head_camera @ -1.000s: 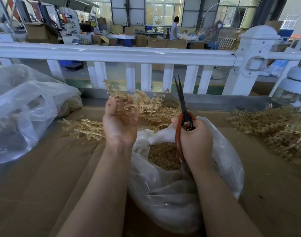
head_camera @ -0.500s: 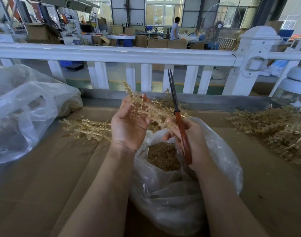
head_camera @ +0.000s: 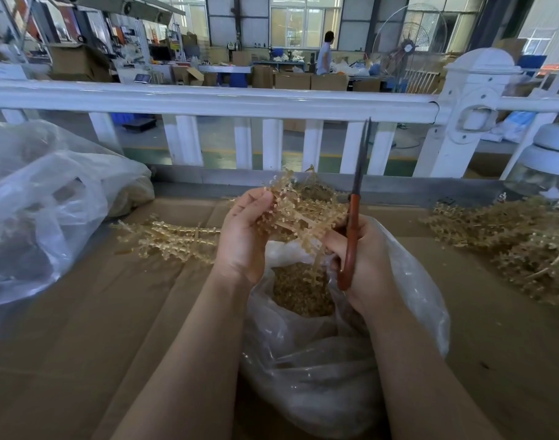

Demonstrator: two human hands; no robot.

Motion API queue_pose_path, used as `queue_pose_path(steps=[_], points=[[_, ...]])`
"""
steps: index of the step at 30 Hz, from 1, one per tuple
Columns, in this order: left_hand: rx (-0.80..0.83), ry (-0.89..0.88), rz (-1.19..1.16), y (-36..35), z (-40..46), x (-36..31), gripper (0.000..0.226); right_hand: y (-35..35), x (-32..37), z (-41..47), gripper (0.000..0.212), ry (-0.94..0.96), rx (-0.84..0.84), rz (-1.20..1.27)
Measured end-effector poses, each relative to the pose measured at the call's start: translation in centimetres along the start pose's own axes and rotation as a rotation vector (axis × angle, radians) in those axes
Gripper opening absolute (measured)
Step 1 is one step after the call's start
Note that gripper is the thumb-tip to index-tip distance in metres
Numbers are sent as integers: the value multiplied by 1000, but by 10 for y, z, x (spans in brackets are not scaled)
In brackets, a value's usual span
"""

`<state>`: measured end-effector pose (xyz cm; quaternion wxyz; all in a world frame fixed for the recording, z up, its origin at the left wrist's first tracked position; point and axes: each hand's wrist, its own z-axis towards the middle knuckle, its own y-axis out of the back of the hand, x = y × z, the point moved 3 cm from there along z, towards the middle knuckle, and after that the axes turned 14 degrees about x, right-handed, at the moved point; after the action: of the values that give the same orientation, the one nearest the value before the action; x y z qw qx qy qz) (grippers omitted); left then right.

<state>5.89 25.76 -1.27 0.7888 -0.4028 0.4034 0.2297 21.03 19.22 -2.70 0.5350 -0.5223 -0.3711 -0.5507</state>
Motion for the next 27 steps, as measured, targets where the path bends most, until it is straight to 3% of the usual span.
queue_pose_path(steps=[5, 8, 12, 14, 17, 22, 27], points=[[-137, 4, 379, 2, -2, 0, 25, 6, -4, 1, 22, 0, -126, -25], [34, 42, 632, -5, -4, -2, 37, 6, -5, 1, 21, 25, -175, -81], [323, 270, 935, -17, -4, 1, 51, 7, -4, 1, 21, 32, -199, -144], [357, 335, 1110, -20, -4, 2, 47, 7, -5, 1, 20, 36, -205, -130], [306, 285, 1255, -21, -2, -2, 27, 7, -5, 0, 21, 58, -206, -156], [250, 136, 1057, -17, 0, -6, 14, 7, -5, 1, 20, 76, -229, -219], [129, -32, 508, -11, -3, -17, 6, 10, -8, 0, 19, 60, -249, -217]])
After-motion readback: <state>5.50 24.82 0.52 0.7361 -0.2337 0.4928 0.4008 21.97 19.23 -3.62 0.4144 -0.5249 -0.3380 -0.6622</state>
